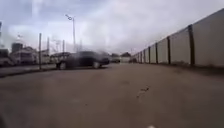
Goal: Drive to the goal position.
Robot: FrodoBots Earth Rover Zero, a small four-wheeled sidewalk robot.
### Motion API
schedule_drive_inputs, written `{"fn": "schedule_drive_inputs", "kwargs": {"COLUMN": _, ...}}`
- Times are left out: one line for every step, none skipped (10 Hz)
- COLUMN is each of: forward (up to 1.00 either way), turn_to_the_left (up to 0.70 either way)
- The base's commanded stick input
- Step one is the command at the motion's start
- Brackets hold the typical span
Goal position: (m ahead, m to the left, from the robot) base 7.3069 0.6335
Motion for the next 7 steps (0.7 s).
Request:
{"fn": "schedule_drive_inputs", "kwargs": {"forward": 0.5, "turn_to_the_left": 0.0}}
{"fn": "schedule_drive_inputs", "kwargs": {"forward": 0.5, "turn_to_the_left": 0.0}}
{"fn": "schedule_drive_inputs", "kwargs": {"forward": 0.5, "turn_to_the_left": 0.0}}
{"fn": "schedule_drive_inputs", "kwargs": {"forward": 0.5, "turn_to_the_left": 0.0}}
{"fn": "schedule_drive_inputs", "kwargs": {"forward": 0.5, "turn_to_the_left": 0.0}}
{"fn": "schedule_drive_inputs", "kwargs": {"forward": 0.5, "turn_to_the_left": 0.0}}
{"fn": "schedule_drive_inputs", "kwargs": {"forward": 0.5, "turn_to_the_left": 0.0}}
